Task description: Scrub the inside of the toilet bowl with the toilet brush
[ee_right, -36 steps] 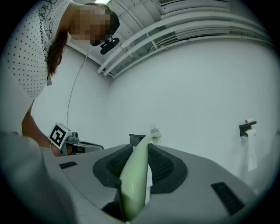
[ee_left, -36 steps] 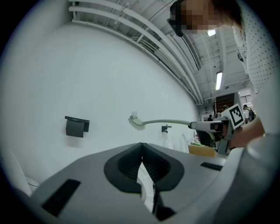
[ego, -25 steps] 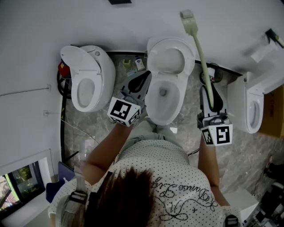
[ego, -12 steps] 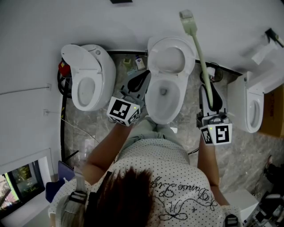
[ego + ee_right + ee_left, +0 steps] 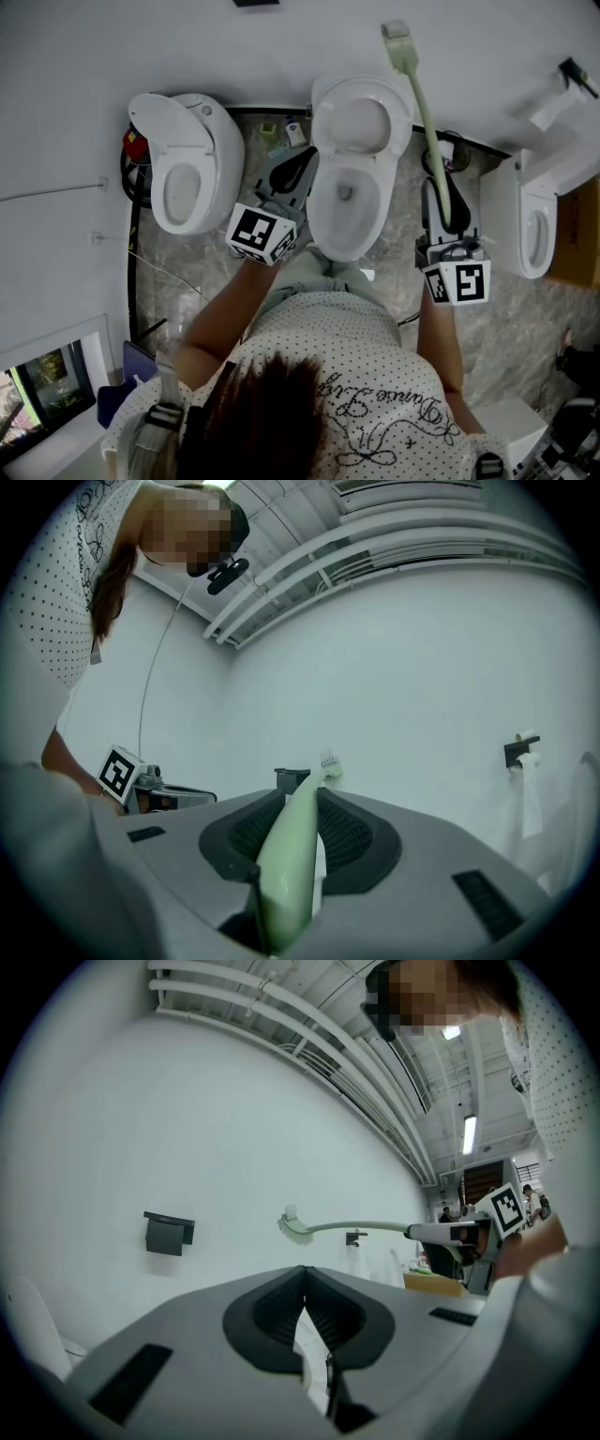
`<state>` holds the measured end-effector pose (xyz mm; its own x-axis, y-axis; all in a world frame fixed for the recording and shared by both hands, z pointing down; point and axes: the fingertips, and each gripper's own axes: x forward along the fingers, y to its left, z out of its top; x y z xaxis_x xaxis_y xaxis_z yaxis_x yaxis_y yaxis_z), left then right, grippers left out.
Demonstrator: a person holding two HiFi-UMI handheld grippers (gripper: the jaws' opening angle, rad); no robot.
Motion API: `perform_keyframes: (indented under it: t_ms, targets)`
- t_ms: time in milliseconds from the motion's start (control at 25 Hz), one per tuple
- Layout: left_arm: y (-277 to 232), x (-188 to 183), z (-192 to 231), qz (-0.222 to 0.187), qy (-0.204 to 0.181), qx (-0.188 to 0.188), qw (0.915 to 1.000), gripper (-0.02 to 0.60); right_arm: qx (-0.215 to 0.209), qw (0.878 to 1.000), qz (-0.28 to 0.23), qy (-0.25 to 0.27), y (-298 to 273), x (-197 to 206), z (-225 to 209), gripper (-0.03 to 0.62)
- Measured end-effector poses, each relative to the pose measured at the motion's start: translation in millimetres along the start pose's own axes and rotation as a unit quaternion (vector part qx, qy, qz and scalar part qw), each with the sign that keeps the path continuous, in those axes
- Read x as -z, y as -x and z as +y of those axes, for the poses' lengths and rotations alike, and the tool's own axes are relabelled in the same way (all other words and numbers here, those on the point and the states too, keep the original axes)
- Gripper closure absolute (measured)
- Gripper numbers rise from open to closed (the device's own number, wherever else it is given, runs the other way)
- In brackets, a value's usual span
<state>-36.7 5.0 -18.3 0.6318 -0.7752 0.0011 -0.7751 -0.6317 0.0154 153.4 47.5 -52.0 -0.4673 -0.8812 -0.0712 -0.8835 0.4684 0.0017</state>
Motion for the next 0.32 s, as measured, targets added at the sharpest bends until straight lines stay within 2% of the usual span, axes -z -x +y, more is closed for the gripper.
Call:
perform_keyframes:
  t_ms: [320]
  targets:
    - [3.1, 1.2, -1.4, 0.003, -0.001, 0.005, 1.0, 0.578, 0.002, 1.0, 0.001, 0.0, 3.3, -0.3, 2.5, 0.477]
